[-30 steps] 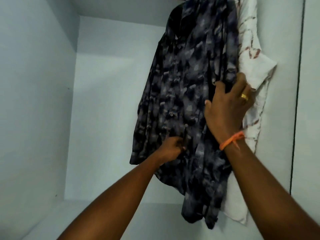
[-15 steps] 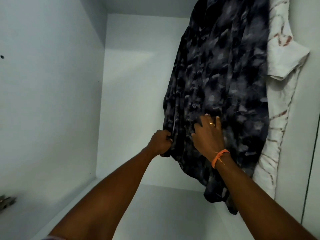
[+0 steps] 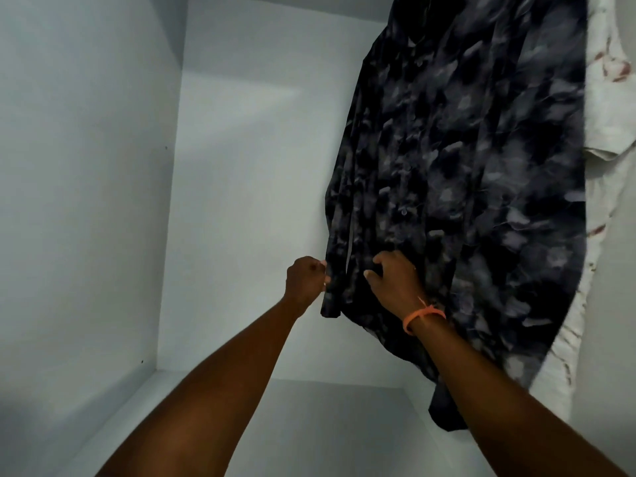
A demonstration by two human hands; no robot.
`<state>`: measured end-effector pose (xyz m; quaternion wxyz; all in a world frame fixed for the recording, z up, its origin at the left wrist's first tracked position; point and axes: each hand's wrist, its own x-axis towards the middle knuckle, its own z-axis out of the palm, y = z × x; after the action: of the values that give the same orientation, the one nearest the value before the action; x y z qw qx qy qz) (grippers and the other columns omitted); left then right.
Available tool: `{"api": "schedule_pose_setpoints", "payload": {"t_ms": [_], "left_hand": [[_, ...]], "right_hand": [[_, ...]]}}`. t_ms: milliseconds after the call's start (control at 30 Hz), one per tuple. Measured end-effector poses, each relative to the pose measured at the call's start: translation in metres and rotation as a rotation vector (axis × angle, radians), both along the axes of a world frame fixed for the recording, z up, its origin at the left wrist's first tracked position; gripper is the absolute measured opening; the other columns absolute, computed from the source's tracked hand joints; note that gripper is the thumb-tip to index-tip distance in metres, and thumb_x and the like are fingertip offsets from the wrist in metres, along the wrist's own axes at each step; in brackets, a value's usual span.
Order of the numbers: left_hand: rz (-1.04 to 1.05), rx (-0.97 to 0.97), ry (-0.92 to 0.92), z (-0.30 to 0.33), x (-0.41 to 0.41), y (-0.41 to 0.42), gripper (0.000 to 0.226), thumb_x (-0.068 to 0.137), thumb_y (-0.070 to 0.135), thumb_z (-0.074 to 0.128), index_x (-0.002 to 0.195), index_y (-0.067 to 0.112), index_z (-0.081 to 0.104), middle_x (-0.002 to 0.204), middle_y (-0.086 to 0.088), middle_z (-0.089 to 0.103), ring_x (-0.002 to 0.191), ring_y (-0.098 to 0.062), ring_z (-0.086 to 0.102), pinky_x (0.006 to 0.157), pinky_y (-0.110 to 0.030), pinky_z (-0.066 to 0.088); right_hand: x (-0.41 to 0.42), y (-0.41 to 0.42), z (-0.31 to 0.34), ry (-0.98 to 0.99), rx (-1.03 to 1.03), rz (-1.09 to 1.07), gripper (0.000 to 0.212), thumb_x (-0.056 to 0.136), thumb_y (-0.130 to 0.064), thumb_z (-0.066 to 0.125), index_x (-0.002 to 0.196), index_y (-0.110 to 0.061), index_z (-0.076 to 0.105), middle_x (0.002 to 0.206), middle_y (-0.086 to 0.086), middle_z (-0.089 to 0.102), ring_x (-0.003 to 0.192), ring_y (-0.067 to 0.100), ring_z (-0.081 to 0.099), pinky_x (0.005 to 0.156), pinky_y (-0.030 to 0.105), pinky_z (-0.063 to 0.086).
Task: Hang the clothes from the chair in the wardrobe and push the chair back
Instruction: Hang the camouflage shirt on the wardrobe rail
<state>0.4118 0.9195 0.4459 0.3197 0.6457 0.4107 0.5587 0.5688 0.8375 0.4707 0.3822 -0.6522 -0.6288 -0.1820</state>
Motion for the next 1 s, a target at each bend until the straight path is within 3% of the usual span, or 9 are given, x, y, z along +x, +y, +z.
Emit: {"api": "schedule_pose_setpoints", "payload": {"t_ms": [133, 267, 333, 467, 600, 700, 800, 900, 1000], "left_hand": [[0.189, 0.206, 0.153, 0.009, 0.017, 0.044, 0.023, 0.093, 0.031, 0.063, 0.102, 0.010, 0.064, 0.103, -0.007, 0.071, 0.096, -0.026, 0.065, 0.085, -0.037, 0.052], [0.156, 0.245, 0.186, 0.031, 0.041, 0.092, 0.065, 0.086, 0.039, 0.072, 0.136, 0.011, 0.041, 0.131, -0.011, 0.057, 0.119, -0.029, 0.056, 0.096, -0.042, 0.048], [0.154, 0.218, 0.224, 0.041, 0.047, 0.110, 0.066, 0.082, 0.043, 0.073, 0.132, 0.013, 0.042, 0.122, -0.009, 0.061, 0.108, -0.030, 0.062, 0.091, -0.043, 0.051], [0.221, 0.166, 0.323, 0.046, 0.049, 0.153, 0.026, 0.083, 0.034, 0.067, 0.089, 0.009, 0.066, 0.087, -0.011, 0.068, 0.085, -0.033, 0.069, 0.070, -0.038, 0.055], [0.524, 0.010, 0.071, 0.057, 0.010, 0.184, 0.032, 0.086, 0.025, 0.061, 0.112, 0.007, 0.067, 0.116, -0.020, 0.065, 0.108, -0.040, 0.063, 0.086, -0.043, 0.052], [0.658, -0.010, 0.135, 0.064, -0.014, 0.198, 0.028, 0.091, 0.021, 0.055, 0.113, 0.006, 0.065, 0.119, -0.019, 0.063, 0.114, -0.041, 0.057, 0.091, -0.043, 0.048], [0.265, -0.046, -0.003, 0.070, -0.022, 0.198, 0.030, 0.098, 0.019, 0.042, 0.108, 0.003, 0.066, 0.116, -0.018, 0.064, 0.105, -0.036, 0.058, 0.087, -0.039, 0.047], [-0.356, -0.301, -0.574, 0.074, -0.036, 0.196, 0.031, 0.093, 0.014, 0.036, 0.077, 0.007, 0.061, 0.073, -0.010, 0.065, 0.062, -0.024, 0.059, 0.058, -0.027, 0.048], [-0.211, -0.211, -0.366, 0.065, -0.047, 0.212, 0.029, 0.095, 0.015, 0.043, 0.072, 0.008, 0.059, 0.059, -0.007, 0.054, 0.050, -0.022, 0.050, 0.045, -0.021, 0.040]], "right_hand": [[0.002, 0.047, 0.014, 0.147, 0.021, 0.139, 0.037, 0.092, -0.015, 0.060, 0.128, -0.004, 0.058, 0.130, 0.017, 0.058, 0.121, 0.032, 0.054, 0.105, 0.040, 0.042], [0.010, 0.097, 0.023, -0.019, 0.010, 0.211, 0.055, 0.097, -0.004, 0.048, 0.150, -0.007, 0.034, 0.156, 0.012, 0.033, 0.145, 0.025, 0.028, 0.121, 0.032, 0.020], [0.014, 0.115, 0.023, -0.114, 0.016, 0.223, 0.060, 0.098, -0.004, 0.046, 0.154, -0.009, 0.024, 0.163, 0.008, 0.019, 0.151, 0.022, 0.012, 0.122, 0.030, 0.009], [0.035, 0.152, 0.017, -0.385, 0.065, 0.038, 0.060, 0.098, -0.018, 0.050, 0.153, -0.011, 0.027, 0.164, 0.010, 0.013, 0.152, 0.029, 0.006, 0.122, 0.049, 0.006], [0.067, 0.165, 0.011, -0.473, -0.060, -0.279, 0.063, 0.096, -0.029, 0.052, 0.151, -0.008, 0.033, 0.163, 0.018, 0.005, 0.151, 0.037, 0.000, 0.119, 0.054, 0.000], [0.079, 0.165, 0.012, -0.445, -0.184, -0.464, 0.056, 0.097, -0.036, 0.047, 0.147, -0.010, 0.041, 0.163, 0.020, 0.001, 0.151, 0.037, -0.004, 0.118, 0.059, 0.000], [0.068, 0.164, 0.018, -0.391, -0.235, -0.512, 0.049, 0.097, -0.045, 0.048, 0.137, -0.018, 0.054, 0.162, 0.019, 0.014, 0.150, 0.038, 0.001, 0.115, 0.067, 0.000], [0.050, 0.168, 0.026, -0.287, -0.220, -0.488, 0.059, 0.096, -0.048, 0.047, 0.146, -0.017, 0.041, 0.161, 0.016, 0.018, 0.150, 0.038, 0.004, 0.114, 0.070, 0.003], [0.035, 0.170, 0.028, -0.228, -0.218, -0.468, 0.072, 0.096, -0.053, 0.047, 0.153, -0.015, 0.027, 0.162, 0.014, 0.015, 0.149, 0.039, 0.005, 0.113, 0.070, 0.002]]}}
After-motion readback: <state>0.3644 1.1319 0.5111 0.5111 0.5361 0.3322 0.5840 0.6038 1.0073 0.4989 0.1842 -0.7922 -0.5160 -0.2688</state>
